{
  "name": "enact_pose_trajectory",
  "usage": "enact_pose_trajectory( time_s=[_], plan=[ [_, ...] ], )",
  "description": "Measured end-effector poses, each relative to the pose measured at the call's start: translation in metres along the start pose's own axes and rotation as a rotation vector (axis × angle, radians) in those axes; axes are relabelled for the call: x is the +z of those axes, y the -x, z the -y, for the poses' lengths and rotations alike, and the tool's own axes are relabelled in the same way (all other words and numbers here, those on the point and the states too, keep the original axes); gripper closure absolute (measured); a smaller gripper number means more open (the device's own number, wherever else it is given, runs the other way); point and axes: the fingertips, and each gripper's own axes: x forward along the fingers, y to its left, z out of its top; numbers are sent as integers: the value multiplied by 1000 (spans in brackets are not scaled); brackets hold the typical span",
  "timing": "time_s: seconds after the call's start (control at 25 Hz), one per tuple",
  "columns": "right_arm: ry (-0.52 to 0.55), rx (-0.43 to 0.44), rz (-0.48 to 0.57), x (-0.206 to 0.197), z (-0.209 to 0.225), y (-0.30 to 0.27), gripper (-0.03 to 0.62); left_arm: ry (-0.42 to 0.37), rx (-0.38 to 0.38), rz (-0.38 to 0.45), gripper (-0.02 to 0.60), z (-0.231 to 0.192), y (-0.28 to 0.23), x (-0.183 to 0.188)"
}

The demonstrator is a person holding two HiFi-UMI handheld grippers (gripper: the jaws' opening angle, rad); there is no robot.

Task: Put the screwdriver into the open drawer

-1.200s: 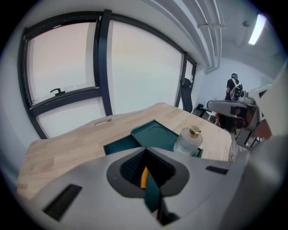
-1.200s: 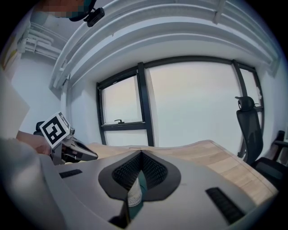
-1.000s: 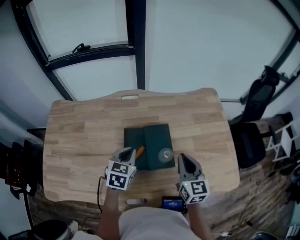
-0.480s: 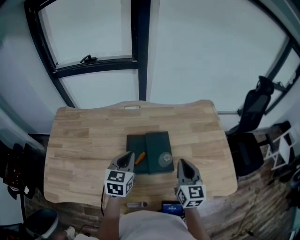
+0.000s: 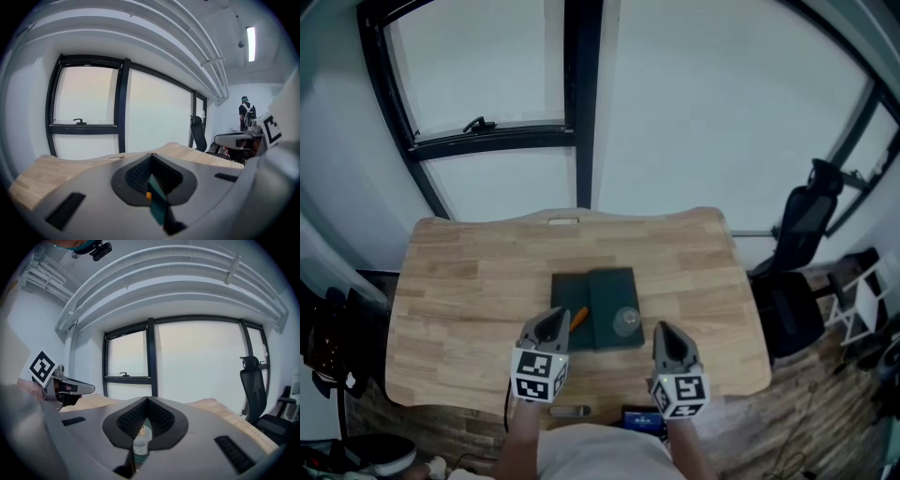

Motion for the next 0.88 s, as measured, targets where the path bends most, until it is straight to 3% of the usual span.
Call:
enact_pose_trajectory(
  time_s=[0.16,0.6,0.88],
  plan=[
    [-5,-7,-4,-3,3,2,599,-27,-1,22,581,3,-2,2],
    [0,-8,-27,-10,6,-4,599,28,-10,9,581,-2,-6,-5],
    [-2,-2,-45,-13,5,-14,597,102,-66,43,581,-7,-11,1]
  ],
)
